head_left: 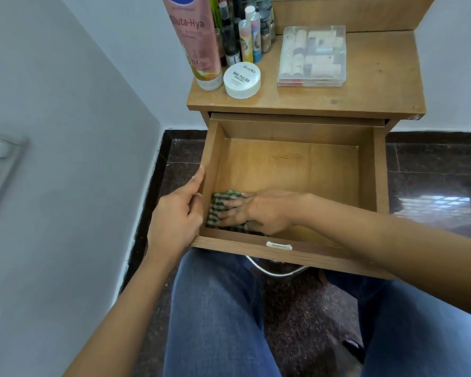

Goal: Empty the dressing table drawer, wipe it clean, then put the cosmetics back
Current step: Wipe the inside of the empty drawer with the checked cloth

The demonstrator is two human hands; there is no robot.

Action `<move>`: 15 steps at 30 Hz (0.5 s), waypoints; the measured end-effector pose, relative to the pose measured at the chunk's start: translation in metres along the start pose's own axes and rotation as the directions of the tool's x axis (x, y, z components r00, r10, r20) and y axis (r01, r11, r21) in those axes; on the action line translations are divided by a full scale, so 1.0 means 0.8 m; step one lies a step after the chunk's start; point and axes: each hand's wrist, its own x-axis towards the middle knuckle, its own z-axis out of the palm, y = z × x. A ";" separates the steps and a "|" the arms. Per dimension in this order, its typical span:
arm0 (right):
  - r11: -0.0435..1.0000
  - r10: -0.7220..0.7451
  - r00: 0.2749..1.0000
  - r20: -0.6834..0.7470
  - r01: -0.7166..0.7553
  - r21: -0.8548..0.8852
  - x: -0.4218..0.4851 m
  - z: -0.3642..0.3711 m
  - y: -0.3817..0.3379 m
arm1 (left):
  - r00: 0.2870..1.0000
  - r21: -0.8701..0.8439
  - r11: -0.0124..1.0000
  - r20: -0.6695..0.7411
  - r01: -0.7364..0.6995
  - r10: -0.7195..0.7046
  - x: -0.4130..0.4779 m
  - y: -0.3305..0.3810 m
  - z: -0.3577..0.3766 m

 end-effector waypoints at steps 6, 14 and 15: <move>0.997 0.056 0.998 -0.016 -0.057 -0.060 -0.032 0.000 0.015 | 1.000 -0.114 0.993 -0.024 0.014 -0.017 0.001 -0.013 0.007; 0.973 0.204 0.964 -0.169 -0.219 -0.076 -0.028 0.002 -0.001 | 1.000 -0.095 0.996 -0.004 -0.001 0.001 0.001 -0.012 0.007; 0.970 0.216 0.956 -0.197 -0.233 -0.065 -0.027 0.003 -0.001 | 1.000 -0.095 0.995 -0.003 -0.001 0.001 0.001 -0.012 0.007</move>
